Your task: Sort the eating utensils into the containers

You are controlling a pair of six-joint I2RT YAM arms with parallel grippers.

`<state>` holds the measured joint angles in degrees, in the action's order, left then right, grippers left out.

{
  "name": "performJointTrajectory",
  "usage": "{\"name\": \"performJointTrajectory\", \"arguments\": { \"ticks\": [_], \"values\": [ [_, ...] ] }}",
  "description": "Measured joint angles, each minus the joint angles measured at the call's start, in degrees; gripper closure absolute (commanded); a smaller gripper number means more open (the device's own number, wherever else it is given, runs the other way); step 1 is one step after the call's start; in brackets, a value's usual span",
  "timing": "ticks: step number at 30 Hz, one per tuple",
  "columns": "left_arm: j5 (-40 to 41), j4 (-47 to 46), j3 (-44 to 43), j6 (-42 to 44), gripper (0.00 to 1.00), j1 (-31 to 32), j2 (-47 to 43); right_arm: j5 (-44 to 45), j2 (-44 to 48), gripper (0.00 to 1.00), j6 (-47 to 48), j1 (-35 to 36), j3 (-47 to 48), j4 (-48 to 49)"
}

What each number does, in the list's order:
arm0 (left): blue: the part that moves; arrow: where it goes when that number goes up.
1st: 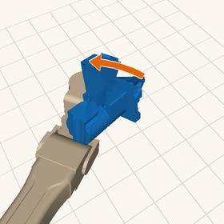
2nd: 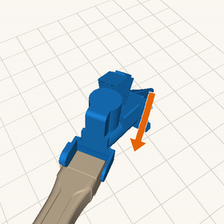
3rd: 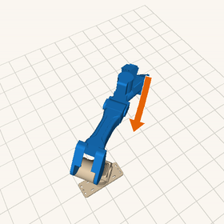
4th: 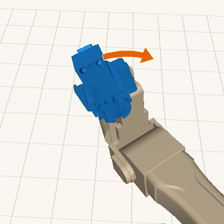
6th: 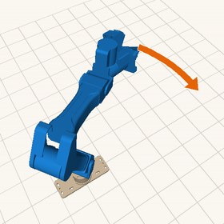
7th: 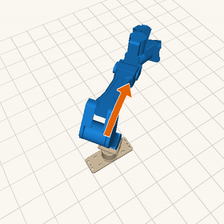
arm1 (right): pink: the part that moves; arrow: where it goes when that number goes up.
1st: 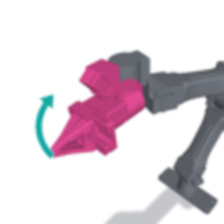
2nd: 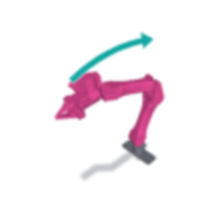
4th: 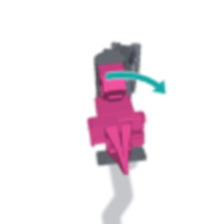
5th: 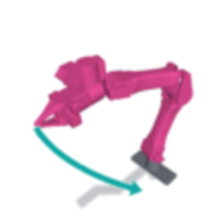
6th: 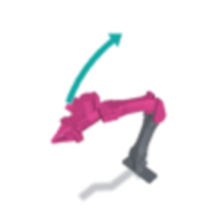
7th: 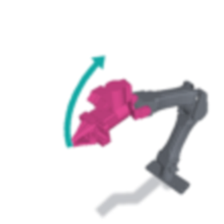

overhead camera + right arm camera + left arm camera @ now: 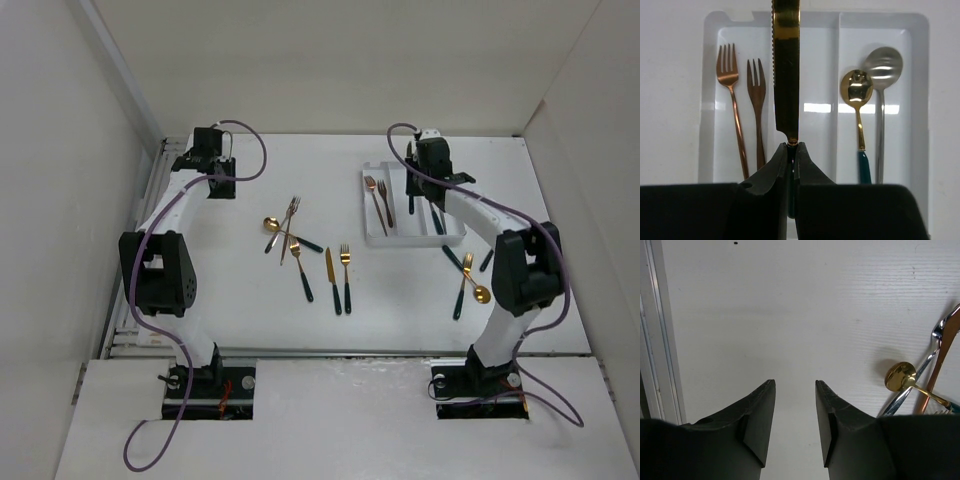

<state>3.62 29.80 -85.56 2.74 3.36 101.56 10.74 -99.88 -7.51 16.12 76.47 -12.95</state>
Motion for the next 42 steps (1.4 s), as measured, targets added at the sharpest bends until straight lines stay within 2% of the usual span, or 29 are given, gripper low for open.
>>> {"name": "performJointTrajectory", "arguments": {
  "ticks": [4,8,11,12,13,14,15,18,19,20,22,23,25,27,31,34,36,38,42],
  "values": [
    [1.7,-0.2,0.0,0.0,0.62,0.0,-0.3,-1.6,-6.3,1.00,-1.4,-2.1,2.1,-0.3],
    [2.9,-0.2,0.0,-0.1,0.52,0.0,-0.3,-4.4,-10.0,0.99,-1.8,-3.8,3.5,-0.7],
    [3.0,-0.2,0.0,0.0,0.44,0.0,-0.3,-5.8,-11.2,0.81,-1.9,-4.5,4.2,-1.4],
    [3.1,-0.2,0.0,0.0,0.44,0.0,-0.3,-6.1,-11.3,0.72,-2.0,-4.5,4.2,-1.6],
    [3.1,-0.2,0.0,0.0,0.38,0.0,-0.3,-6.3,-11.3,0.58,-2.1,-4.5,4.2,-1.9],
    [3.1,-0.2,-0.1,0.1,0.24,0.0,-0.3,-6.5,-11.3,0.53,-2.2,-4.5,4.2,-2.0],
    [3.2,-0.2,-0.1,0.3,0.20,0.0,-0.3,-6.8,-11.2,0.49,-2.0,-4.5,4.2,-2.0],
    [3.3,-0.1,-0.6,0.2,0.19,0.0,-0.3,-6.6,-10.1,0.48,-1.9,-4.5,3.6,-2.1],
    [3.3,0.0,-0.9,0.1,0.12,0.0,-0.3,-6.5,-8.9,0.48,-1.7,-4.5,2.8,-2.1],
    [3.4,0.2,-1.2,0.0,0.00,0.0,-0.3,-6.2,-7.1,0.48,-1.5,-4.5,1.8,-2.1],
    [3.7,0.5,-2.0,-0.5,0.00,0.0,-0.3,-4.9,-1.6,0.48,-1.3,-4.5,-1.4,-2.4],
    [3.8,0.8,-2.7,-1.0,0.00,0.0,-0.3,-3.6,2.6,0.45,-1.3,-4.5,-3.8,-2.2],
    [4.4,1.4,-4.3,-2.3,0.00,0.0,-0.3,-0.5,11.2,0.30,-2.2,-4.7,-8.1,-2.1],
    [4.7,1.7,-5.9,-3.8,0.00,0.0,-0.3,2.9,21.2,0.00,-4.4,-5.3,-12.4,-1.9],
    [4.1,2.0,-7.7,-6.4,0.00,-0.3,-0.6,7.4,39.3,0.00,-10.8,-8.0,-20.2,-2.5],
    [2.0,2.8,-8.2,-7.3,0.00,-1.1,-0.6,6.4,46.2,0.03,-15.7,-11.3,-25.6,-5.2],
    [1.0,3.6,-8.5,-7.7,0.00,-1.7,-0.6,5.4,45.2,0.08,-18.9,-13.2,-26.9,-10.2],
    [0.6,4.1,-8.7,-7.9,0.00,-2.4,-0.6,4.4,40.9,0.19,-21.6,-14.0,-26.9,-15.4],
    [-0.7,4.6,-8.7,-8.1,0.00,-3.2,-0.6,0.1,29.0,0.21,-25.8,-14.7,-26.3,-23.4]
  ]
}}
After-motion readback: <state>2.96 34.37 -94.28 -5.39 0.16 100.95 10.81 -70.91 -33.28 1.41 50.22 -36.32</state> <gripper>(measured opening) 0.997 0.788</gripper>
